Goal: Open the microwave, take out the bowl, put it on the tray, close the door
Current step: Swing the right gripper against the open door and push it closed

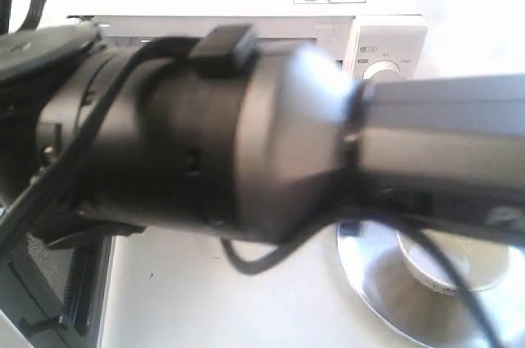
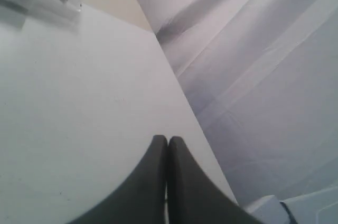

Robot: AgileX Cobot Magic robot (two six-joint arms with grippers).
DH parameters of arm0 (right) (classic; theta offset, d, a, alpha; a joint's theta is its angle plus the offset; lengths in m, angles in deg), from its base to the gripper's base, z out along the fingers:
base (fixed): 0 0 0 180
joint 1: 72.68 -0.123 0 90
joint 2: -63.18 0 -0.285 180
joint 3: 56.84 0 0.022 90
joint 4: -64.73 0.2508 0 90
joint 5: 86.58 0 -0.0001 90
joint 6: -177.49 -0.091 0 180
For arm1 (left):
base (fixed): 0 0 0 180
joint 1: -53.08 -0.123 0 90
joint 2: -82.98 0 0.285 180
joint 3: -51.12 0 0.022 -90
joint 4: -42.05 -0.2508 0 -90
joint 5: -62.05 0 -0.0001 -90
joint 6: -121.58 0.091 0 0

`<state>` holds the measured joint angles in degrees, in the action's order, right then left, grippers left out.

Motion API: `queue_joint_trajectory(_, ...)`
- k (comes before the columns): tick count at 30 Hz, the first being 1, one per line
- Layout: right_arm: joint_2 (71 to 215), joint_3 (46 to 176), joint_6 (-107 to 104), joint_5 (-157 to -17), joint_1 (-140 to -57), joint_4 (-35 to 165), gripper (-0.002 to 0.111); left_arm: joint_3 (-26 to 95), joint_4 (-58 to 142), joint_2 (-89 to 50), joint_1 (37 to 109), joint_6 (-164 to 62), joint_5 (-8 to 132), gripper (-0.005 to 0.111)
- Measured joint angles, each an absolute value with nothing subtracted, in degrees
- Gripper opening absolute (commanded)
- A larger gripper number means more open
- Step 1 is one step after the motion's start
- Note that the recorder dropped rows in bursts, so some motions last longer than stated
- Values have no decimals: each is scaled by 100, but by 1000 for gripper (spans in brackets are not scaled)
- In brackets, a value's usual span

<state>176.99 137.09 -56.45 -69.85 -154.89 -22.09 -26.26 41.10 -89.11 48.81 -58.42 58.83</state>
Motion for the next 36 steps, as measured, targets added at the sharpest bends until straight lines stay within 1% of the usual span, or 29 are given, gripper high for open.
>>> queue_joint_trajectory(3,18148,13942,-5645,-6580,-15489,-2390,0,-2626,4110,-8911,4881,-5842,5883,0)
queue_joint_trajectory(6,18420,14084,-5681,-5893,-15492,-2608,0,-2626,4110,-8911,4881,-5842,5883,0)
queue_joint_trajectory(14,18560,14126,-4866,-3417,-15492,-2693,0,-2626,4110,-8911,4881,-5842,5883,0)
queue_joint_trajectory(17,18560,14126,-4563,-2834,-15492,-2684,0,-2626,4110,-8911,4881,-5842,5883,0)
queue_joint_trajectory(23,18549,14126,-3921,-2245,-15253,-2415,0,-2626,4110,-8911,4881,-5842,5883,0)
queue_joint_trajectory(27,18539,14048,-3758,-1974,-14723,-2185,0,-2626,4110,-8911,4881,-5842,5883,0)
queue_joint_trajectory(36,18460,13764,-3758,-2244,-13621,-2159,0,-2626,4110,-8911,4881,-5842,5883,0)
